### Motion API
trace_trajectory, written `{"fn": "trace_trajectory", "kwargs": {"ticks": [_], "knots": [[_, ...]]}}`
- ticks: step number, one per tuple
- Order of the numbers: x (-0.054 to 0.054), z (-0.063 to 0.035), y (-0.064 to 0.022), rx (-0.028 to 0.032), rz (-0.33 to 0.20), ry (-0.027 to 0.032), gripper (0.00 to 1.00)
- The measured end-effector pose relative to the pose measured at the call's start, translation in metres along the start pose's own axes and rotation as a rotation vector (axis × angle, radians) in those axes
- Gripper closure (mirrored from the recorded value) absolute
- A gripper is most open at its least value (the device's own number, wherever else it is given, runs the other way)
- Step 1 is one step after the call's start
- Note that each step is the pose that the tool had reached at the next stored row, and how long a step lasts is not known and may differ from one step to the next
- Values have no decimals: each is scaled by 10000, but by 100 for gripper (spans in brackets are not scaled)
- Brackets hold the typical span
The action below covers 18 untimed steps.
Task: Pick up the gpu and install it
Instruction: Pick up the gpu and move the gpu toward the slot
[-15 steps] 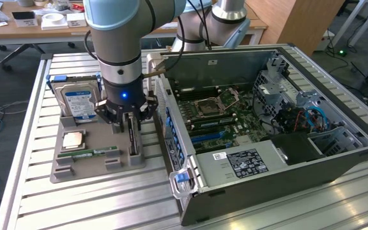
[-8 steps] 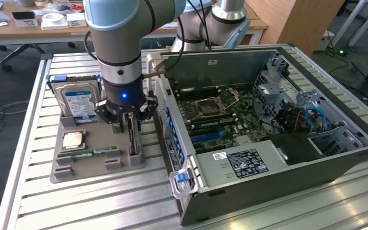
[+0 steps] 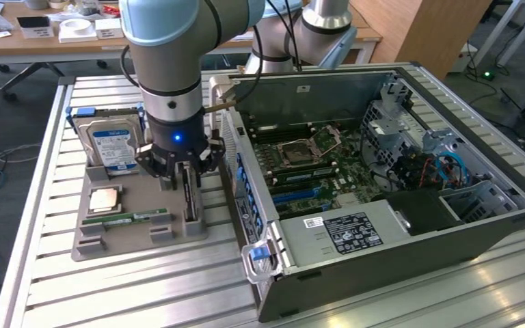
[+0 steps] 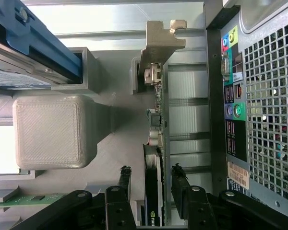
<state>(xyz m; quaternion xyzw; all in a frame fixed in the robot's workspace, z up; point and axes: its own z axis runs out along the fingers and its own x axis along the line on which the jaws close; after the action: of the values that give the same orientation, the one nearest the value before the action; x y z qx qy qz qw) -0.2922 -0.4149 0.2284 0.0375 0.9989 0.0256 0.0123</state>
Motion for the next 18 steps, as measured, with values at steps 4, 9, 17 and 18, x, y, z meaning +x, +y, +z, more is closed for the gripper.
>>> {"fn": "trace_trajectory", "kwargs": {"ticks": [4,9,17,18], "knots": [[0,1,0,-1,0,-1,53],[0,1,0,-1,0,-1,54],[0,1,0,-1,0,-1,61],[0,1,0,-1,0,-1,61]]}}
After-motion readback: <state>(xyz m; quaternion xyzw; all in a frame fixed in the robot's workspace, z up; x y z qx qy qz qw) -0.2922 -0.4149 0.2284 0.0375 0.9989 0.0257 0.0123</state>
